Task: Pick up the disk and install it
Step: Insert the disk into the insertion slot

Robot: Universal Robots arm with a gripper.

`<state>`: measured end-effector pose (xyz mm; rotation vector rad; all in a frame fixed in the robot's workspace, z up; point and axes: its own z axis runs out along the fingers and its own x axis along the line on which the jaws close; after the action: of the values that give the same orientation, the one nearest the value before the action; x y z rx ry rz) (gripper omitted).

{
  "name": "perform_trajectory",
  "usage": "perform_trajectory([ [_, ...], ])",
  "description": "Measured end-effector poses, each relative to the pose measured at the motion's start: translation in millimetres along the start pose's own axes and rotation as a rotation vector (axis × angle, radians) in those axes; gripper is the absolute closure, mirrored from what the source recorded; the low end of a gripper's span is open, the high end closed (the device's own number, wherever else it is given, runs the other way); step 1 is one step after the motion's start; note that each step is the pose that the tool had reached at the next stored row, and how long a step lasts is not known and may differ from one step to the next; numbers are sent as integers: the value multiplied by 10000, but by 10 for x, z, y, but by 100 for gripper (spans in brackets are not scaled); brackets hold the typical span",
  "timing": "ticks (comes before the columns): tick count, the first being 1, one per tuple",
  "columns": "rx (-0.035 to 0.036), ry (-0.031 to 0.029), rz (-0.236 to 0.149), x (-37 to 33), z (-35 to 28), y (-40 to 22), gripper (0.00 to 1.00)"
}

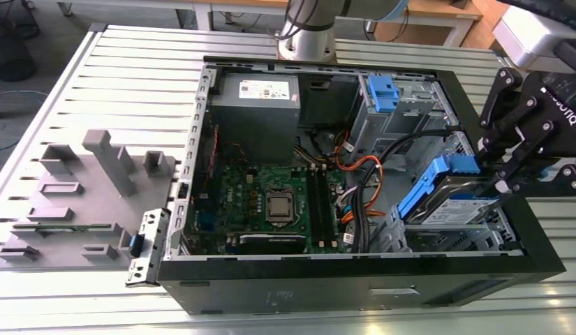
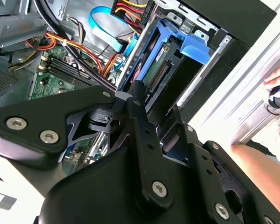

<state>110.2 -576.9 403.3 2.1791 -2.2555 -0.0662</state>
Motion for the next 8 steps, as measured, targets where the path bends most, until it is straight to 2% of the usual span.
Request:
perform_trajectory([
  [8,2,57,1,4,159,-6,65],
])
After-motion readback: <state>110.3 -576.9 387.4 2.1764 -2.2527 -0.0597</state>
